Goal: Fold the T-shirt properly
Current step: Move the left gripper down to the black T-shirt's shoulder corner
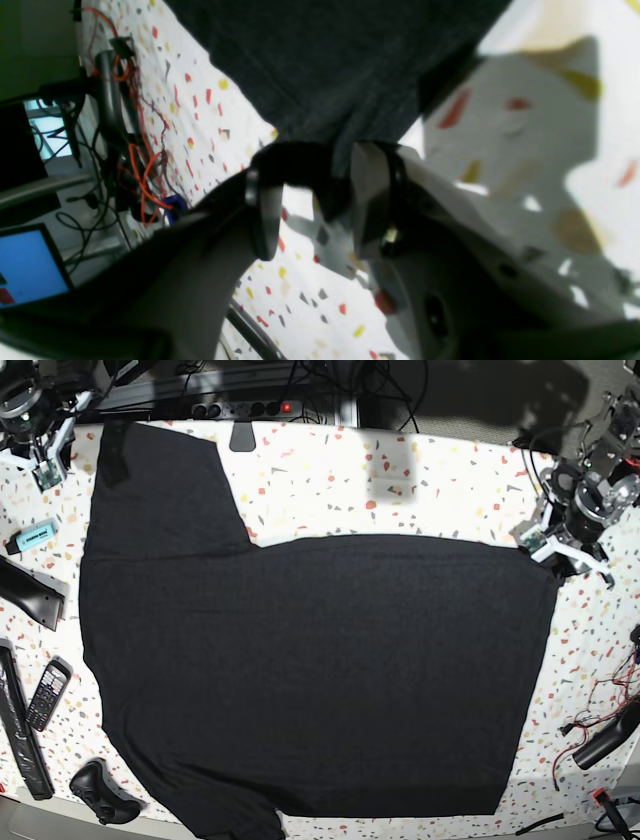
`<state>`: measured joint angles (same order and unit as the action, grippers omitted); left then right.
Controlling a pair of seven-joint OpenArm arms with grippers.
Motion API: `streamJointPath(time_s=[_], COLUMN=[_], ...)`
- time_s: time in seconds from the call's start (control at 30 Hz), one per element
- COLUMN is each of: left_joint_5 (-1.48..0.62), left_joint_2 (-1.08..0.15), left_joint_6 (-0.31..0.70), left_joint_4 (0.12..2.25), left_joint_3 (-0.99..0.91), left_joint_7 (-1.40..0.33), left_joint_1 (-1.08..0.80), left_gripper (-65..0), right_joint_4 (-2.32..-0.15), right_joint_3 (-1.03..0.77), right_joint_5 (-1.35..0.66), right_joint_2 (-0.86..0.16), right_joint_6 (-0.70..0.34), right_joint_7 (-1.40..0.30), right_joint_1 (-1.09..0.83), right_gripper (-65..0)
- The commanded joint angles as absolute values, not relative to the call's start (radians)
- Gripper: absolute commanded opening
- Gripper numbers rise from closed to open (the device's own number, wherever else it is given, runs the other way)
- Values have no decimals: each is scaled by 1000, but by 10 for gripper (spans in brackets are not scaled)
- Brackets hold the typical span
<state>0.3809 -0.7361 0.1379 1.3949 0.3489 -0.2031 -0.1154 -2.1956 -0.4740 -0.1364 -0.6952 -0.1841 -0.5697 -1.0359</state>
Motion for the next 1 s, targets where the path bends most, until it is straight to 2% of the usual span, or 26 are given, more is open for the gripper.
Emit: streamJointPath(time_s=[0.0,0.3,0.57,0.7,0.97], left_joint_5=[379,374,383,474,466], left_joint_2=[-753,-751,-788,-831,-815], left_joint_6=[137,215,215,213,212], left_joint_4=[1389,1367,1390,1480,1504], left_joint_3=[344,344,353,413,450], left_joint_7=[-204,-136,-171,-171,-197], left_joint_1=[-101,-97,-117,-164,-110], left_gripper=[-428,-428,-428,-428,-428], right_joint_4=[-2210,-2210,-2210,-2210,-2210], right_joint_3=[-484,-484,-484,-484,-484], right_joint_5=[-131,-131,-131,-131,-131], right_joint_2=[-706,-706,-706,-706,-701], right_joint_6=[-176,-176,-176,-176,-176], right_joint_7=[-564,-577,-595,-595,-611], right_joint_1=[-1042,-1042,-1042,-1042,-1042], right_gripper=[-594,-594,-594,-594,-594])
